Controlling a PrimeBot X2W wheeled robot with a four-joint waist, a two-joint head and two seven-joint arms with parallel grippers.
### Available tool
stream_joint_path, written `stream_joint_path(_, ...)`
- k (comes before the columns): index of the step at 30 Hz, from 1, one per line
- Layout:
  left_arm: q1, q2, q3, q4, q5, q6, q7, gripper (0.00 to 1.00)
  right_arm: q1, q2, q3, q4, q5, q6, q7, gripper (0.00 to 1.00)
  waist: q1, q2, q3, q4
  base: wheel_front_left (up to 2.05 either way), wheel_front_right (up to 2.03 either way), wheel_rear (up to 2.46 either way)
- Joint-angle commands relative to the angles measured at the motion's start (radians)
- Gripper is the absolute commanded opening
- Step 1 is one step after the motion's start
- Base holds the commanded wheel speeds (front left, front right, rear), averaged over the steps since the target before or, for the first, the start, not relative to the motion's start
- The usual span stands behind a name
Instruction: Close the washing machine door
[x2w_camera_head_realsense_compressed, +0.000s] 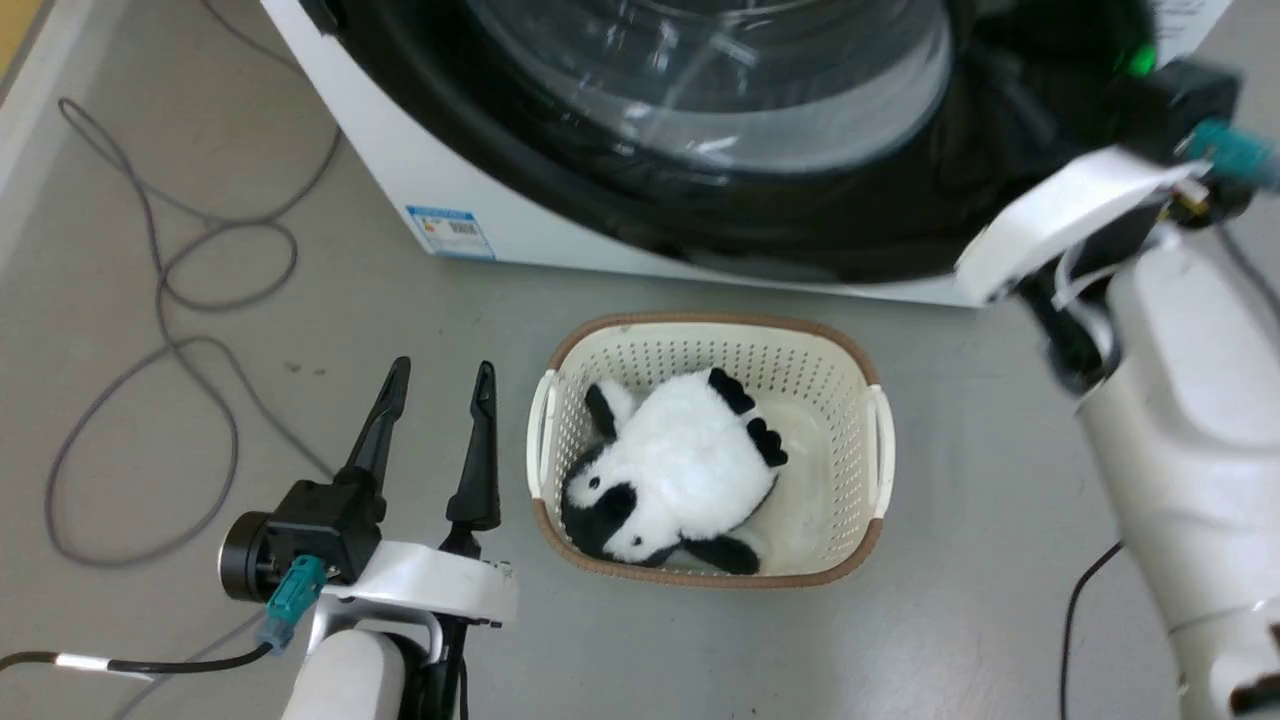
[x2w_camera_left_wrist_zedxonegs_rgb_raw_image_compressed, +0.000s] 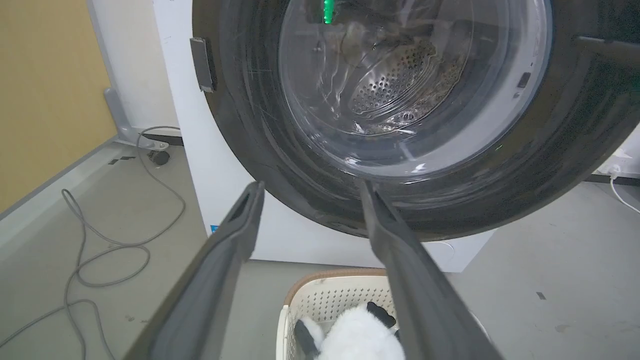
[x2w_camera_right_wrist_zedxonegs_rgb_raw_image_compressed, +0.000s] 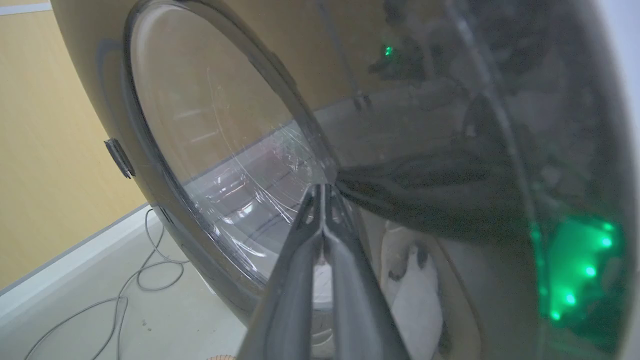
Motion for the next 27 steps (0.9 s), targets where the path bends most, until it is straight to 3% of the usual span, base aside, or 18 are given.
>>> stream_joint_path(1,-0.017,-0.004,-0.002,-0.004,0.006,0.003,-0.005,1.0,-0.041,-0.018,-0.009,0.023,-0.005,-0.002,-0.014,0.0,-0.0001,0.0,0.017,0.011,0.0,0.0,0.0)
stream_joint_path(16,-0.043,-0.011,-0.003,-0.006,-0.007,0.006,-0.005,1.0,-0.246,-0.077,-0.014,0.206,-0.007,-0.002,-0.066,0.0,-0.0001,0.0,0.053,0.031,0.0,0.0,0.0)
stream_joint_path(27,-0.022,-0.012,-0.007,0.008,-0.008,0.009,-0.005,1.0,-0.188,-0.059,0.053,0.185,0.009,-0.002,-0.072,0.0,-0.0001,0.0,-0.013,0.022,0.0,0.0,0.0)
